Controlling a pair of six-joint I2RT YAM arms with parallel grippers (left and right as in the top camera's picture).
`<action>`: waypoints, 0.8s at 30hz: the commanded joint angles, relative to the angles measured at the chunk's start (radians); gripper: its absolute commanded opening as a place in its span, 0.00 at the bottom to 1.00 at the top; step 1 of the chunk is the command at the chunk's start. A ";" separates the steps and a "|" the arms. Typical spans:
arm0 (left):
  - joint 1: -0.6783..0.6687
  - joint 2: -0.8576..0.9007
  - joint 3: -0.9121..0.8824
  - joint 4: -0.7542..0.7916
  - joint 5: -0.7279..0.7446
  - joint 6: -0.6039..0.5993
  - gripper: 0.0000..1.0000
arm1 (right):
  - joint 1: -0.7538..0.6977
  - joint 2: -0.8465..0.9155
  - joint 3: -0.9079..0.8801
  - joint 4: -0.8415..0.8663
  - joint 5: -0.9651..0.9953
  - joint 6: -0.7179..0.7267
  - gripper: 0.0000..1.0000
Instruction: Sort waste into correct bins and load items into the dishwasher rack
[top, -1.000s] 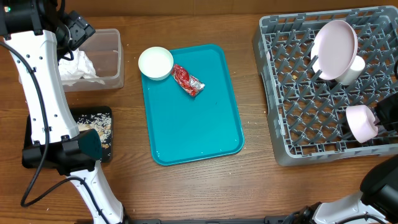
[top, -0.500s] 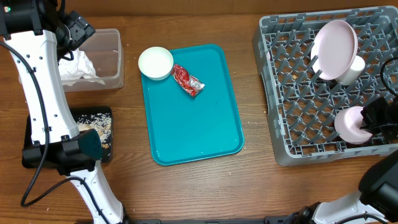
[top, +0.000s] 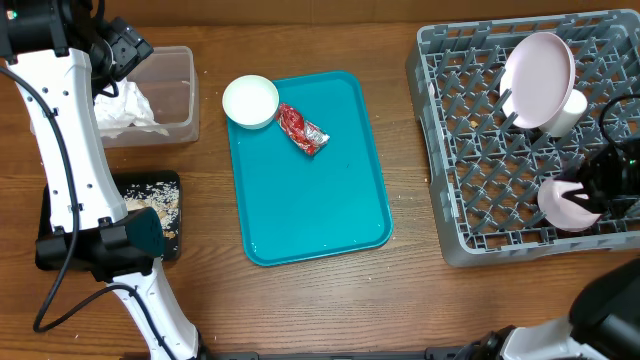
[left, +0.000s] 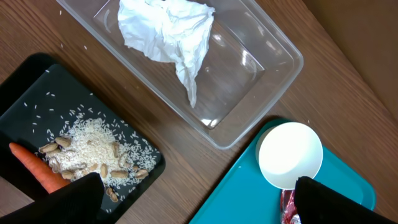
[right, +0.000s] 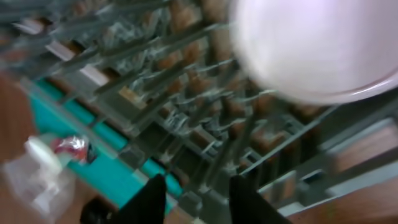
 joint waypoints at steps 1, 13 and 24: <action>-0.002 0.010 -0.001 -0.002 0.004 0.020 1.00 | 0.069 -0.075 0.035 -0.009 -0.141 -0.092 0.43; -0.002 0.010 -0.001 -0.002 0.004 0.020 1.00 | 0.618 -0.096 0.034 0.320 -0.141 0.049 1.00; -0.002 0.010 -0.001 -0.002 0.004 0.019 1.00 | 1.053 -0.003 0.034 0.689 0.246 0.067 1.00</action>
